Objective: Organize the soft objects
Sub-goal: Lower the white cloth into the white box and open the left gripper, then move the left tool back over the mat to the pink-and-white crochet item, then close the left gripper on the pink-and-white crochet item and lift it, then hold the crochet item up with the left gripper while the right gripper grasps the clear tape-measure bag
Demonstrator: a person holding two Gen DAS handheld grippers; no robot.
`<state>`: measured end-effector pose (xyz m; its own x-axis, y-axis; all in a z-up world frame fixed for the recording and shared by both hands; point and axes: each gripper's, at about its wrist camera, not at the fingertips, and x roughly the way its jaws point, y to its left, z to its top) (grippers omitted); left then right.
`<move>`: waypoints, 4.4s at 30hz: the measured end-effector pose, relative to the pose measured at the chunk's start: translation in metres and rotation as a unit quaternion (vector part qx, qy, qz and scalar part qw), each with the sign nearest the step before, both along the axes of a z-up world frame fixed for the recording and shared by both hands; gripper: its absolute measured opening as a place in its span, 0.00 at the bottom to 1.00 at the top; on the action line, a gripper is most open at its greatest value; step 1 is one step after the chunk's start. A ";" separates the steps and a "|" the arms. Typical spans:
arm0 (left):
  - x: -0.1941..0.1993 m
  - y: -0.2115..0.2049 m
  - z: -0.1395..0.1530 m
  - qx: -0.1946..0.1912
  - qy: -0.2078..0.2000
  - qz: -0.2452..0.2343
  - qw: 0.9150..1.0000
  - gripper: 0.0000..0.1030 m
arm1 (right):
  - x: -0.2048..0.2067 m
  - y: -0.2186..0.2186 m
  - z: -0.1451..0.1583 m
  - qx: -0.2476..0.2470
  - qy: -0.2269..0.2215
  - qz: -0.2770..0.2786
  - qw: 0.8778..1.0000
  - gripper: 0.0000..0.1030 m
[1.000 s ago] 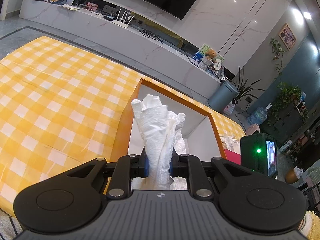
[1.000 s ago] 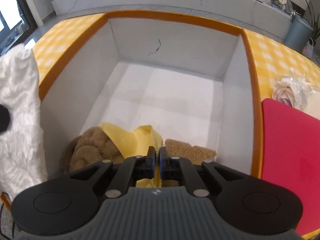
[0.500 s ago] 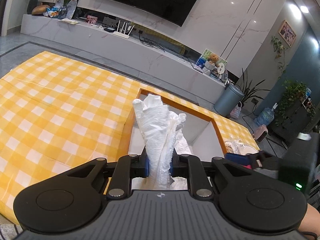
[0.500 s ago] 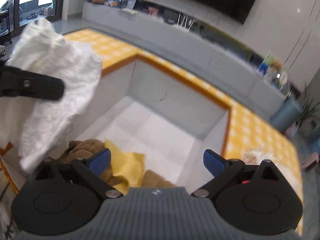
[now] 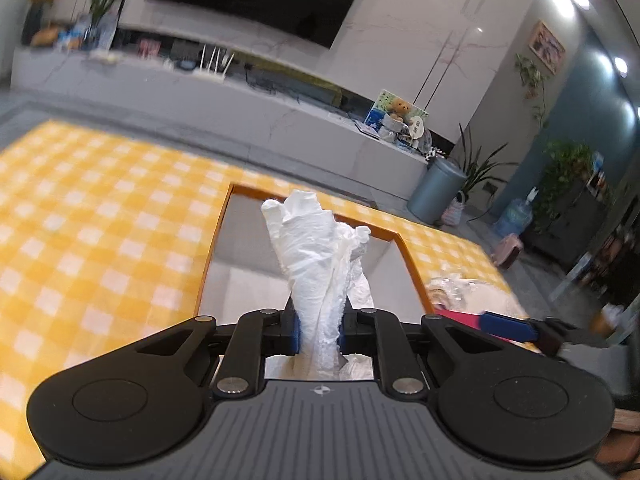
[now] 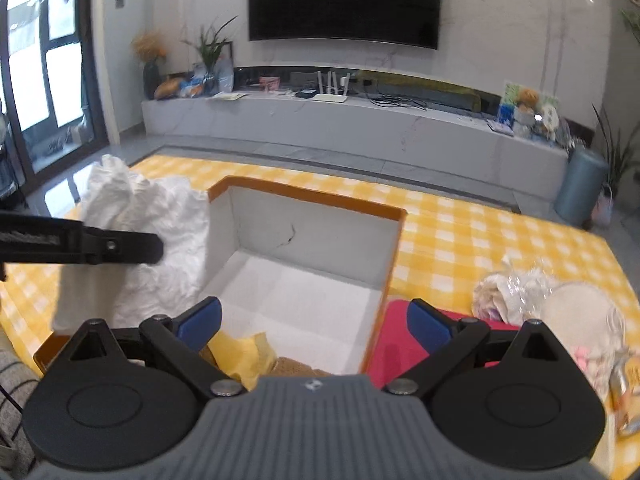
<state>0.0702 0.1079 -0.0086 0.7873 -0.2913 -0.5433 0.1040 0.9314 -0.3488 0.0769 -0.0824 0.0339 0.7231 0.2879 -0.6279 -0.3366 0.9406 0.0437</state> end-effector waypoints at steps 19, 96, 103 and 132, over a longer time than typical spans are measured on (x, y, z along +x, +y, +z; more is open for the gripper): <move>0.040 -0.042 -0.036 0.161 0.066 0.029 0.984 0.22 | 0.003 -0.032 -0.015 0.046 0.021 -0.018 0.999 0.94; 0.135 -0.417 -0.096 0.266 0.170 -0.198 0.928 0.97 | -0.048 -0.343 -0.043 0.064 0.058 -0.376 0.922 0.96; 0.153 -0.418 -0.117 0.258 0.207 -0.182 0.926 0.99 | -0.040 -0.345 -0.053 0.056 0.081 -0.383 0.918 0.96; 0.107 -0.381 -0.023 0.200 0.095 -0.206 0.953 0.44 | -0.018 -0.323 -0.067 0.035 0.115 -0.329 0.937 0.96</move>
<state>0.1773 -0.2733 -0.0315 0.5268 -0.2944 -0.7974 0.4597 0.8877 -0.0240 0.0592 -0.4053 -0.0336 0.6071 -0.1264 -0.7845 0.3404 0.9335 0.1130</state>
